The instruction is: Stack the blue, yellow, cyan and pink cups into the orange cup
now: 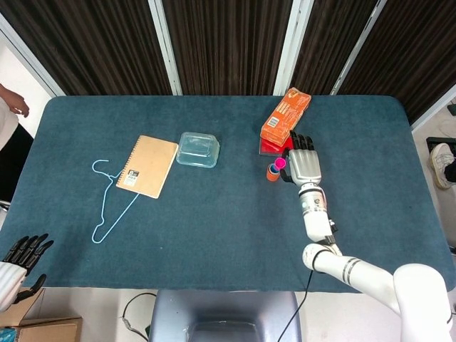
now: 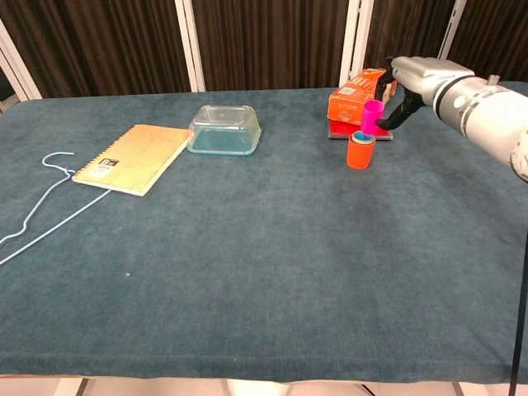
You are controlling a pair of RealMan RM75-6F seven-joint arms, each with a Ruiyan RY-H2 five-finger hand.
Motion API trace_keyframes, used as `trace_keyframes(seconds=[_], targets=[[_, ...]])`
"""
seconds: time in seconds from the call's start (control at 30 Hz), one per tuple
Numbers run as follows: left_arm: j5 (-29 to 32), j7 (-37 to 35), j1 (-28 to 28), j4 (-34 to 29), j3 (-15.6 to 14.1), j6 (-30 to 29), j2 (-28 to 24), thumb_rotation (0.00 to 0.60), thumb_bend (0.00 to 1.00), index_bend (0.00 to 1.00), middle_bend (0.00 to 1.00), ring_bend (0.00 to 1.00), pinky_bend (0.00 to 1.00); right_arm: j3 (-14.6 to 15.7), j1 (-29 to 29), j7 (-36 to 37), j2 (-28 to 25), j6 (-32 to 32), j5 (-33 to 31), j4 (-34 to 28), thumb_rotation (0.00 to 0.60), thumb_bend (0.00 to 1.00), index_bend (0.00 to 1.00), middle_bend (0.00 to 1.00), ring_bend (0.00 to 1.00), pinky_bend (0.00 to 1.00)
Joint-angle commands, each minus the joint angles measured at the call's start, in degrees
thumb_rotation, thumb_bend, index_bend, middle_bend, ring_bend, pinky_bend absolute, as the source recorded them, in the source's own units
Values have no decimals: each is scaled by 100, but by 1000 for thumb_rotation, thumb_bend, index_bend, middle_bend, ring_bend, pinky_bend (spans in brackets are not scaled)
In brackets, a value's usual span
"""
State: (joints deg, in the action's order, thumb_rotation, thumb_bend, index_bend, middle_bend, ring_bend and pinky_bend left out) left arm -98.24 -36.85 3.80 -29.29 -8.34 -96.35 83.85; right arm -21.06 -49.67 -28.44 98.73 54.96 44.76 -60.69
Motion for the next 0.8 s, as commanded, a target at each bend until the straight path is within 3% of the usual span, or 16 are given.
trace_keyframes(seconds=[0.03, 0.3, 0.37, 0.43, 0.53, 0.63, 0.73, 0.8], targets=[[2, -2, 0, 0, 1, 1, 0, 600, 434, 0, 0, 0, 76, 6, -16, 23, 31, -35, -1, 18, 600, 457, 618, 45, 0, 164], [9, -10, -3, 2, 5, 3, -2, 600, 435, 0, 0, 0, 76, 42, -59, -89, 156, -96, -80, 219, 600, 458, 562, 46, 0, 164], [11, -15, -2, 2, 6, 8, -4, 600, 434, 0, 0, 0, 76, 24, -43, -118, 118, -205, -210, 174, 600, 458, 443, 40, 0, 164], [10, -18, -1, 3, 6, 2, -4, 600, 434, 0, 0, 0, 76, 6, -3, -25, 19, -271, -215, 34, 600, 457, 215, 10, 0, 159], [8, -27, -4, 7, 7, -15, -7, 600, 434, 0, 0, 0, 75, 66, 152, 203, -234, -188, 32, -386, 600, 457, 30, 0, 0, 135], [18, -54, -15, 14, 19, -49, -12, 600, 433, 0, 0, 0, 76, 331, 555, 463, -757, 253, 663, -1342, 600, 452, 1, 0, 0, 99], [45, -101, -37, 27, 51, -119, -16, 600, 434, 0, 0, 0, 76, 994, 1262, 620, -1555, 1023, 1689, -2688, 600, 429, 0, 0, 0, 38], [69, -140, -57, 45, 79, -178, -13, 600, 433, 0, 0, 0, 75, 1650, 1831, 553, -2154, 1602, 2418, -3531, 600, 413, 0, 0, 0, 7]])
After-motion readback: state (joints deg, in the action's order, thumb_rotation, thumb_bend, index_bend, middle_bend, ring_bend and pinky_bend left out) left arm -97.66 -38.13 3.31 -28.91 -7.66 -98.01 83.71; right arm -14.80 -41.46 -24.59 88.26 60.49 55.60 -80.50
